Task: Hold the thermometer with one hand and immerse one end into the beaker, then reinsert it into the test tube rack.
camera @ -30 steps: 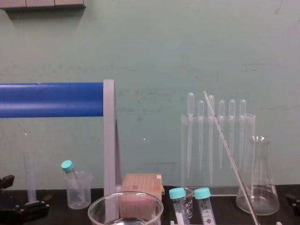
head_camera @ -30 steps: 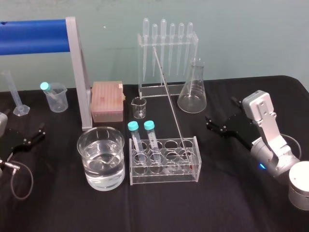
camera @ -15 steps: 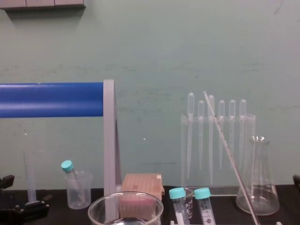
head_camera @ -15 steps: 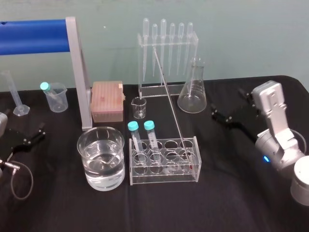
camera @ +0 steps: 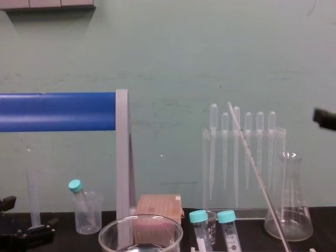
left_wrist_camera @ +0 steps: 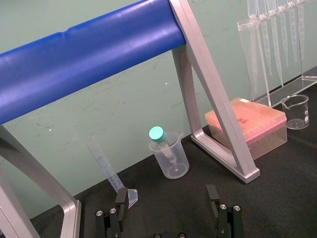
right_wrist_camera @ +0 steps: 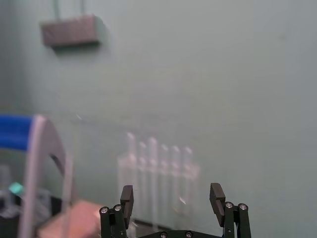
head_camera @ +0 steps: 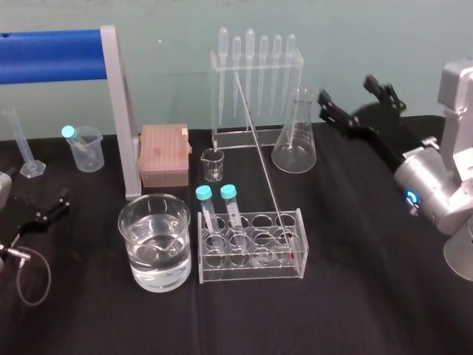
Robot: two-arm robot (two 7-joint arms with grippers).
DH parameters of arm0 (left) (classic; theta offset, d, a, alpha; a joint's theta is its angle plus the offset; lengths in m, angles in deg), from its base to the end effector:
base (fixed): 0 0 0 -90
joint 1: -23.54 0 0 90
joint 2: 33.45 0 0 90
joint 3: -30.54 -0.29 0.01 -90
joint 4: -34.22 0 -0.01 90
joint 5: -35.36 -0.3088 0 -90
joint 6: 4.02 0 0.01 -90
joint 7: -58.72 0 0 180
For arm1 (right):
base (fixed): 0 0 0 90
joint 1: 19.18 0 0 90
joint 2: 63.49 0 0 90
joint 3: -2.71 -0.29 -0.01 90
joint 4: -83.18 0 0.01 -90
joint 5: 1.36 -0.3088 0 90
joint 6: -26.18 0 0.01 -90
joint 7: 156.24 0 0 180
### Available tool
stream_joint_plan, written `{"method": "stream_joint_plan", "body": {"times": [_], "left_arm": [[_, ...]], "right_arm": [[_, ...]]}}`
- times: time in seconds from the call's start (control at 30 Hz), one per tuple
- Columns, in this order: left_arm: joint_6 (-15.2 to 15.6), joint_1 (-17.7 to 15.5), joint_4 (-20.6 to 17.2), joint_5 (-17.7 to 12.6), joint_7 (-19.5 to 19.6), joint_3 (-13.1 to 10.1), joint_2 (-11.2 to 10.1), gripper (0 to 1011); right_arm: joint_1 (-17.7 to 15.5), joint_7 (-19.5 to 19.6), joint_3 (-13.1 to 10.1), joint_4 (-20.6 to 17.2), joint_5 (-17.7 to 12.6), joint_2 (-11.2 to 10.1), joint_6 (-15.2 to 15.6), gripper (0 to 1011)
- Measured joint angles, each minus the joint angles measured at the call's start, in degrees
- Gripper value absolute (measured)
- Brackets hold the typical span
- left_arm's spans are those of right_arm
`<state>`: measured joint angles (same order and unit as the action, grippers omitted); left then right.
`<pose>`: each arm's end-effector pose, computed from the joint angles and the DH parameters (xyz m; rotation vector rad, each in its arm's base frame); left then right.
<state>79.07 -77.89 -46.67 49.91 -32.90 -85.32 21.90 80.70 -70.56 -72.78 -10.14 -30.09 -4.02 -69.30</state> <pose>0.3581 0.0828 -0.3023 0.3046 -0.2850 1.2481 0.3623 -0.0720 -0.2246 0.1126 -0.1739 -1.2427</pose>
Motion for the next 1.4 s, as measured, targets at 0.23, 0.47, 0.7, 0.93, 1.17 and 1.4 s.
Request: {"method": "stream_joint_plan", "body": {"times": [0.23, 0.47, 0.7, 0.93, 1.17, 1.4], "left_arm": [[0.0, 0.0, 0.0, 0.0, 0.0, 0.0, 0.0, 1008], [0.0, 0.0, 0.0, 0.0, 0.0, -0.01, 0.0, 1008], [0.0, 0.0, 0.0, 0.0, 0.0, 0.0, 0.0, 1008], [0.0, 0.0, 0.0, 0.0, 0.0, 0.0, 0.0, 1008], [0.0, 0.0, 0.0, 0.0, 0.0, 0.0, 0.0, 1008], [0.0, 0.0, 0.0, 0.0, 0.0, 0.0, 0.0, 1008]], "right_arm": [[0.96, -4.29, 0.68, -3.19, -2.02, 2.22, -0.11, 1003], [2.02, -7.29, 2.47, -3.84, -2.79, 4.34, 1.55, 1002], [3.86, -8.91, 3.79, -2.25, -3.65, 6.2, 6.41, 1002], [6.42, -9.31, 4.86, 0.32, -3.36, 7.82, 12.09, 1002], [7.76, -9.34, 5.18, 2.24, -2.42, 9.0, 14.75, 1002], [8.75, -9.69, 5.03, 3.86, -2.12, 10.0, 17.33, 1003]]}}
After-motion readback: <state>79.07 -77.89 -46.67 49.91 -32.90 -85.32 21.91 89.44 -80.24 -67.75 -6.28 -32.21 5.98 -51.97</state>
